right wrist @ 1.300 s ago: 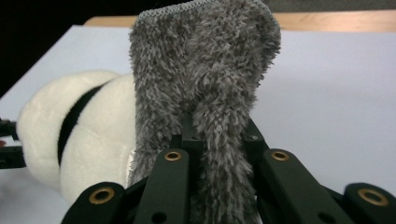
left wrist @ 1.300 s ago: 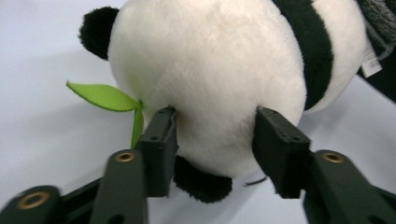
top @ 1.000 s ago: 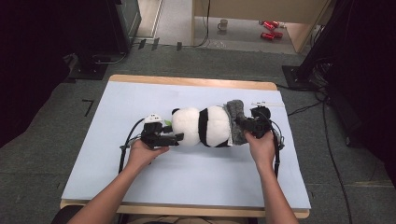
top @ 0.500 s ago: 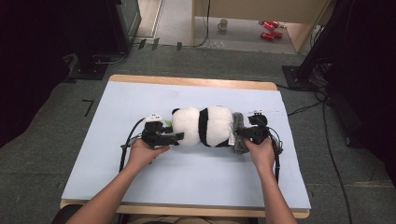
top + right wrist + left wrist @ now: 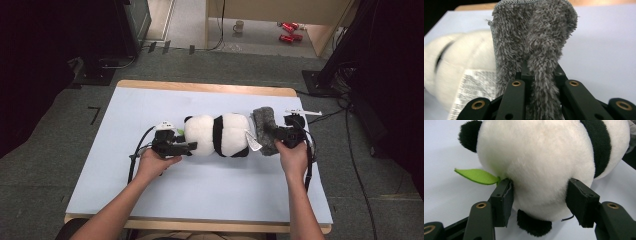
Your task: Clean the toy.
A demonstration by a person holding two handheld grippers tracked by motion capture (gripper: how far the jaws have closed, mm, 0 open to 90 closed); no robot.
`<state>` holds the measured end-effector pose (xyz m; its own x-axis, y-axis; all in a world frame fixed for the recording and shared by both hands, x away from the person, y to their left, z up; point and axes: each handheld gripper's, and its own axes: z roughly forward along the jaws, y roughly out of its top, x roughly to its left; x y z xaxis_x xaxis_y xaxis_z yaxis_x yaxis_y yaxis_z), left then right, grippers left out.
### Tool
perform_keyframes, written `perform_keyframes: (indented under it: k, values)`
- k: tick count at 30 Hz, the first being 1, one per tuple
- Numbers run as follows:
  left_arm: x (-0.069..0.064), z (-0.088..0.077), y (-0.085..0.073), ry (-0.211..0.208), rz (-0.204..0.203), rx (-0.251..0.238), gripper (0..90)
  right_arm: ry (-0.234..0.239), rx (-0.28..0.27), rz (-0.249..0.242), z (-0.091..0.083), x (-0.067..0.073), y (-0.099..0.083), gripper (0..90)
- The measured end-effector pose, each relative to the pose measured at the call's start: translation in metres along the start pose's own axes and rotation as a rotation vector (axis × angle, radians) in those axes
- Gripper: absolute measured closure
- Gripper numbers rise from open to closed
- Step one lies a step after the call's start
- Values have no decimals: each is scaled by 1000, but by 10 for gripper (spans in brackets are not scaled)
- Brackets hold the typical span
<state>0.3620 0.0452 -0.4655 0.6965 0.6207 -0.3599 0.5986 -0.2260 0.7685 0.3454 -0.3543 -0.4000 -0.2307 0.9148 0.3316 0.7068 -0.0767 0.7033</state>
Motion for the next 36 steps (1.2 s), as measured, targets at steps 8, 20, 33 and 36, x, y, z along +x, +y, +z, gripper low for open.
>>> perform_keyframes:
  k: [8,20,33,36]
  values:
    - [-1,-1,-3,6,14,5,403,38,-13,-48,5,18,10,784]
    - [-2,-2,-5,14,29,12,401,38,50,-48,33,24,-5,783]
    - [0,-1,-2,10,29,18,392,-1,170,-23,52,16,-26,788]
    - [1,0,1,1,11,24,404,-2,188,-15,52,16,-29,788]
